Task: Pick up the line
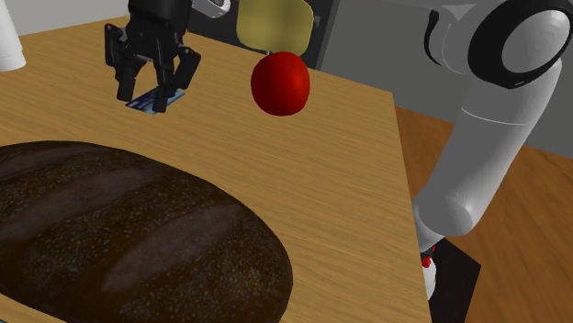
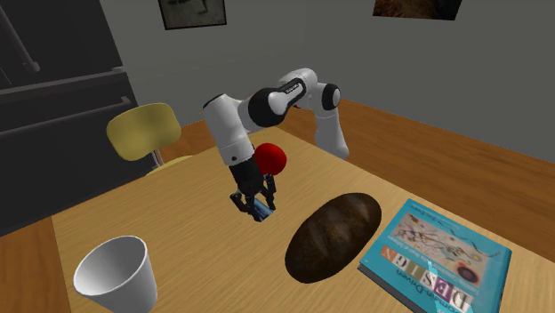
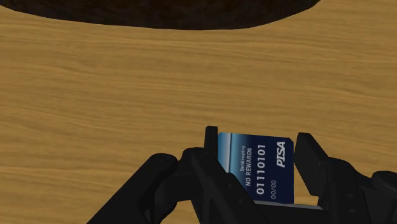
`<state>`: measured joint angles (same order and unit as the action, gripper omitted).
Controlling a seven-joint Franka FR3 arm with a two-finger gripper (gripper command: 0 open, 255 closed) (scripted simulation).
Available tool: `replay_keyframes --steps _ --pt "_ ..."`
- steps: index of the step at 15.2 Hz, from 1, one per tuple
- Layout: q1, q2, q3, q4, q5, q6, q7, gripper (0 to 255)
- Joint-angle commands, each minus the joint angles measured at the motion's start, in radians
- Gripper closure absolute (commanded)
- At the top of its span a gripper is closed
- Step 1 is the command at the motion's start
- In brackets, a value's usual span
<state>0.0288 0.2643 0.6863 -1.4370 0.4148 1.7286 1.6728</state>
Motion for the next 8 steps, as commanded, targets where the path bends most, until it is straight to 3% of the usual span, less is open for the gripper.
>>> replay_keyframes --steps 1,8 --pt "0.004 0.006 0.001 0.032 -0.006 -0.023 0.015 255" --pt "0.022 0.034 0.003 0.146 -0.029 -0.099 0.065 255"
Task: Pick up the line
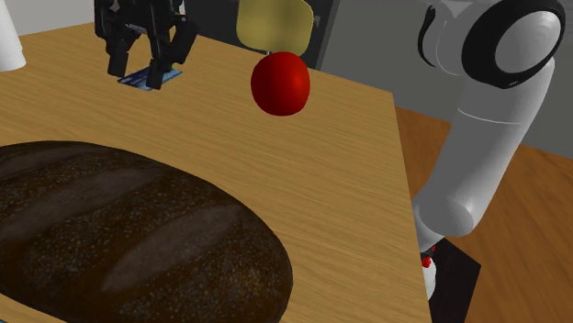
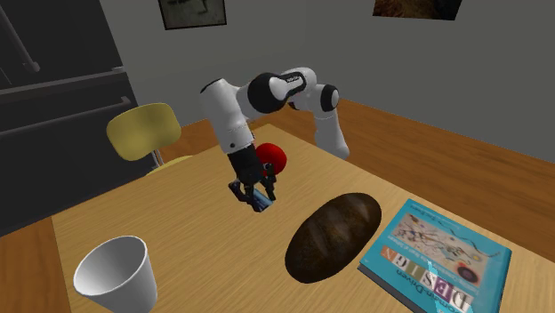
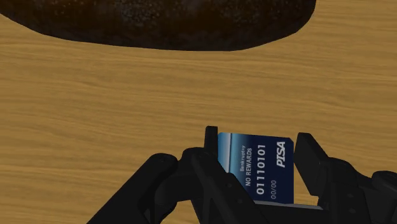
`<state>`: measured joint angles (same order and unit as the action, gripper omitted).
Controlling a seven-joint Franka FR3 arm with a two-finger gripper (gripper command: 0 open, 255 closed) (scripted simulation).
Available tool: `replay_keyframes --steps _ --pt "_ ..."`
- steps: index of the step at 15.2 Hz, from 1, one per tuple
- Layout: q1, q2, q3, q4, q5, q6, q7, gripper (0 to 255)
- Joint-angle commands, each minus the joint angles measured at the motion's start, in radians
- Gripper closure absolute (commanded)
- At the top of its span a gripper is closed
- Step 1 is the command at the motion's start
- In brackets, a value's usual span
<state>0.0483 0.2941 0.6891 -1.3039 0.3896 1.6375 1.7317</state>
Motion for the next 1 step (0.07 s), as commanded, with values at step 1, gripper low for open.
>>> replay_keyframes --steps 1 --pt "0.003 0.005 0.000 0.013 -0.003 -0.008 0.006 255"
